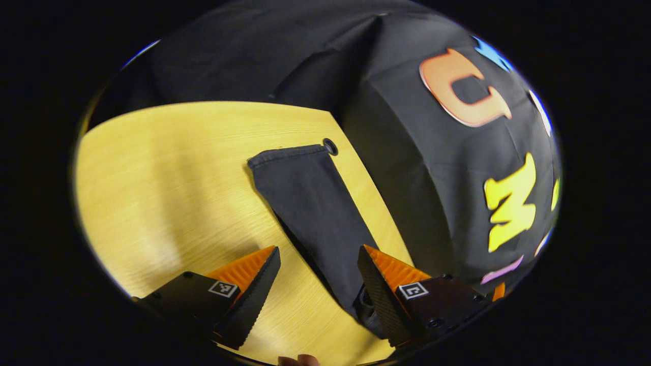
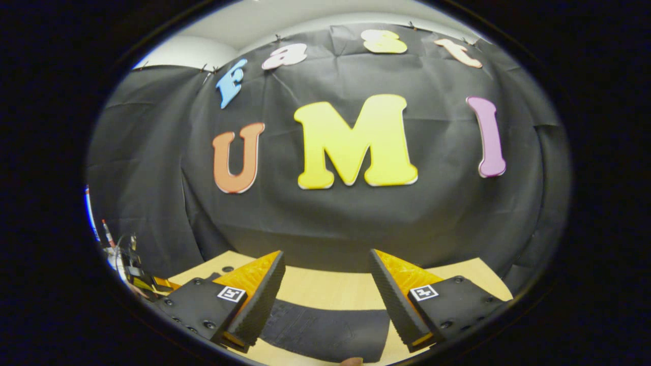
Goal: Grasp the waist and the cuffs of the jeans and fold them to make the two legs overlap; first hold the waist and fold one-third of the jeans toward the cuffs, then hold the cuffs and fold the remaining one-third in the same direction to finish folding.
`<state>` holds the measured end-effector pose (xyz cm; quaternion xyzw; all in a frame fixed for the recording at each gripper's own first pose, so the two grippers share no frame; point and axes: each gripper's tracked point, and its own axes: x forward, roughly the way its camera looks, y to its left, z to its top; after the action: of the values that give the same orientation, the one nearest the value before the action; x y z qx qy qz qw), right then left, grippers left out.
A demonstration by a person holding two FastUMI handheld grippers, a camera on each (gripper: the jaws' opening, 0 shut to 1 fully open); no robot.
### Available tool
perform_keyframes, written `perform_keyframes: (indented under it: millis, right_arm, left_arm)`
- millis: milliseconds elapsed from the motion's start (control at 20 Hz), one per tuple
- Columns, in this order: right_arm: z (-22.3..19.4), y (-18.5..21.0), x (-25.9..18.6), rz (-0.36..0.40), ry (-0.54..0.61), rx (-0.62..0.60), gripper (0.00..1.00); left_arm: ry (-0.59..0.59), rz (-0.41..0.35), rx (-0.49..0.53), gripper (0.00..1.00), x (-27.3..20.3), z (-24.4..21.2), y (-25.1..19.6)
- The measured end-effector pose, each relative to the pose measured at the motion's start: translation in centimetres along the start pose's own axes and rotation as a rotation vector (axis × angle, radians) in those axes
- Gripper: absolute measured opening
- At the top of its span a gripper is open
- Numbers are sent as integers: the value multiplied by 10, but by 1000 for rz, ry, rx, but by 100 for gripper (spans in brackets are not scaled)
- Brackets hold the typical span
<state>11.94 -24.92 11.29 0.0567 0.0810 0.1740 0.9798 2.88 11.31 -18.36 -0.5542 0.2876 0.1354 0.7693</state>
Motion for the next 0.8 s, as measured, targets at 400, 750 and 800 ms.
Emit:
perform_keyframes:
  millis: [400,750,800]
  right_arm:
    - [84,-26,-21,-49,-150,-30,98]
    - [75,-58,-27,-99,-103,-33,100]
    - [76,-62,-28,-105,-106,-39,98]
  left_arm:
    - [-31,-20,-305,99,17,28,0]
    - [-52,-84,-408,98,52,49,-12]
    - [-55,-99,-424,87,56,50,-14]
